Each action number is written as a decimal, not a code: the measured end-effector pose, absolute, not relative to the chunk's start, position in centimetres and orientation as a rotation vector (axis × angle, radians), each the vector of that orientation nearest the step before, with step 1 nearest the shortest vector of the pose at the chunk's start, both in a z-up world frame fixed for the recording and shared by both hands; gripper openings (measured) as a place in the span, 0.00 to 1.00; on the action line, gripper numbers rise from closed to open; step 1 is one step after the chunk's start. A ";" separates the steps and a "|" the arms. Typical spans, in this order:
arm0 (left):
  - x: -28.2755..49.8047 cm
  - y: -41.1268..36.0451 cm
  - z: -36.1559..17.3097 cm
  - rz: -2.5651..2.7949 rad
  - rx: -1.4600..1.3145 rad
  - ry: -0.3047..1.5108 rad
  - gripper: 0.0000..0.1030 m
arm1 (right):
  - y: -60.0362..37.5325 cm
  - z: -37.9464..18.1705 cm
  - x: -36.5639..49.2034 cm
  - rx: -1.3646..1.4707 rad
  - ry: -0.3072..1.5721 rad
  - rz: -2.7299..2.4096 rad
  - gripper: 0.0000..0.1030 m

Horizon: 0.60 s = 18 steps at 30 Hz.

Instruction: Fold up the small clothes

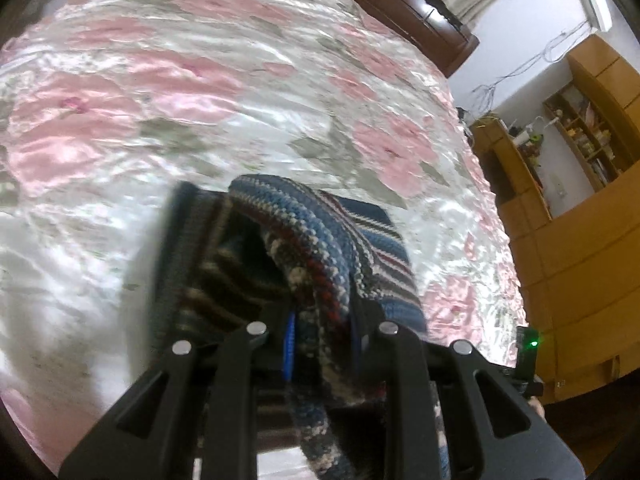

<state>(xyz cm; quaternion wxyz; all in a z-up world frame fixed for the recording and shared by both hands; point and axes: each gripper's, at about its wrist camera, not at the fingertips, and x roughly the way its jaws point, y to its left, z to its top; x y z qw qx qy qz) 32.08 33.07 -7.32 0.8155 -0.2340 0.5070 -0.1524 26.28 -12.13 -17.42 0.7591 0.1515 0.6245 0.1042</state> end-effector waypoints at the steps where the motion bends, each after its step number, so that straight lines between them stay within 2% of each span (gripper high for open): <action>1: 32.2 33.8 -7.9 -0.318 -0.512 1.094 0.19 | -11.9 -17.4 26.3 0.326 1.360 0.233 0.57; 9: 32.8 36.9 -15.1 -0.240 -0.564 1.190 0.19 | -8.1 -17.0 26.3 0.244 1.366 0.289 0.58; 13: 32.6 37.4 -16.2 -0.250 -0.574 1.177 0.23 | -6.0 -16.9 25.9 0.171 1.365 0.319 0.62; 15: 32.3 37.6 -15.7 -0.246 -0.557 1.182 0.28 | -4.9 -17.0 25.9 0.154 1.369 0.334 0.62; 16: 32.1 37.7 -15.2 -0.223 -0.538 1.189 0.39 | -4.5 -17.0 26.0 0.156 1.370 0.340 0.62; 18: 31.6 38.1 -14.1 -0.187 -0.509 1.189 0.47 | -3.6 -16.7 26.0 0.162 1.365 0.359 0.62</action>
